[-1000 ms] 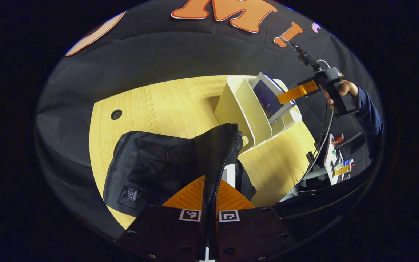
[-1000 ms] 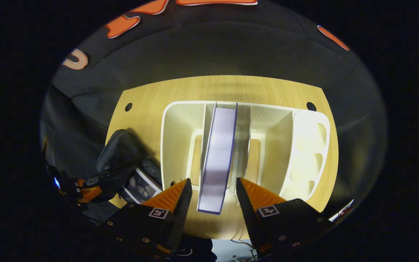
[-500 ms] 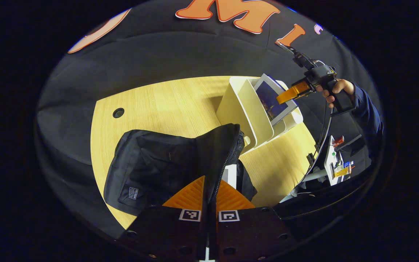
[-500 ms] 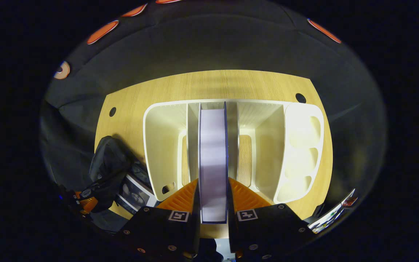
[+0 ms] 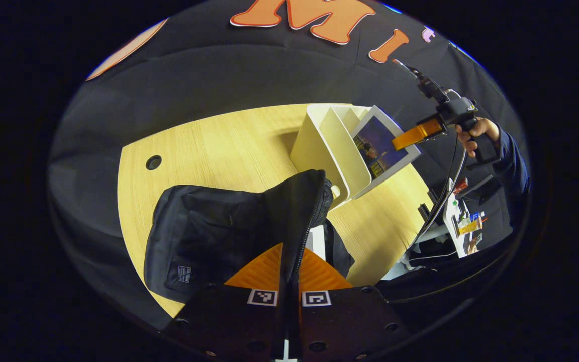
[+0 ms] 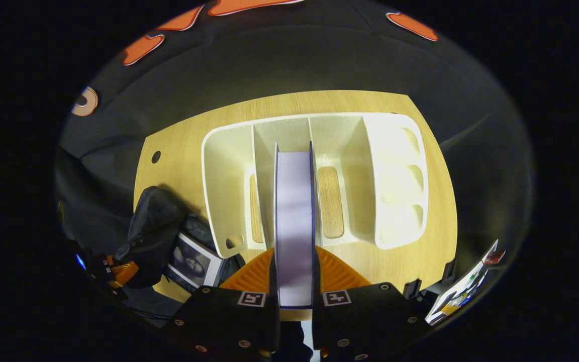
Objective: Open the schoolbag, grab two books from the bookshelf and put them into the schoolbag.
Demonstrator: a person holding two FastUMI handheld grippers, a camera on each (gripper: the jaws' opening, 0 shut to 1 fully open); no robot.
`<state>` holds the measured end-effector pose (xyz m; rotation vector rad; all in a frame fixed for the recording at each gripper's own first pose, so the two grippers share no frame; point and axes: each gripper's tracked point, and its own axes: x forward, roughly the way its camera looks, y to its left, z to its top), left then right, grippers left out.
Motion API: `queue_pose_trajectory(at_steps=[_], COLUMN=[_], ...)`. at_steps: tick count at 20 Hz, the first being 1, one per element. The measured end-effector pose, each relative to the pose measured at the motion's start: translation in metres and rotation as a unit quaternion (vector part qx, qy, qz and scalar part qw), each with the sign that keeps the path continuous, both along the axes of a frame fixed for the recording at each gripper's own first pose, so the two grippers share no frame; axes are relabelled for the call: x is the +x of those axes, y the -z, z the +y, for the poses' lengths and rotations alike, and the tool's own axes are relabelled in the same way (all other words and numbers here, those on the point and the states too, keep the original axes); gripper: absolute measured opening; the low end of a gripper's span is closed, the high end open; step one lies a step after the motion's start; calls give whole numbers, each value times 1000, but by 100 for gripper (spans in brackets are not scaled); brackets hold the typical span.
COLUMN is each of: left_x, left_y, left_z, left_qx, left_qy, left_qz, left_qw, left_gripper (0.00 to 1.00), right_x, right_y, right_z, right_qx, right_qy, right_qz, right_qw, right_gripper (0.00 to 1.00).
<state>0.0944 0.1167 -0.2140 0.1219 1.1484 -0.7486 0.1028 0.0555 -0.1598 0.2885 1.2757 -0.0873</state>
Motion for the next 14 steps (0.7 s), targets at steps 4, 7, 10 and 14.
queue_pose_trajectory(at_steps=[4, 7, 10, 14], left_x=[1, 1, 0, 0], left_y=[0, 1, 1, 2], left_z=[0, 0, 1, -1], left_qx=[-3, -5, -8, -12], left_qy=[21, 36, 45, 57], left_qz=[-1, -2, -3, -2], left_qw=[1000, 999, 999, 998], left_gripper=[4, 4, 4, 4], right_x=[-39, -62, -80, -107], right_y=[-11, -20, -24, -27], right_z=[11, 17, 20, 24], right_qx=[14, 24, 36, 45], right_qy=[15, 30, 59, 85], right_qz=[-8, -17, -28, -37], right_qw=[1000, 999, 997, 995], right_gripper=[26, 26, 26, 26])
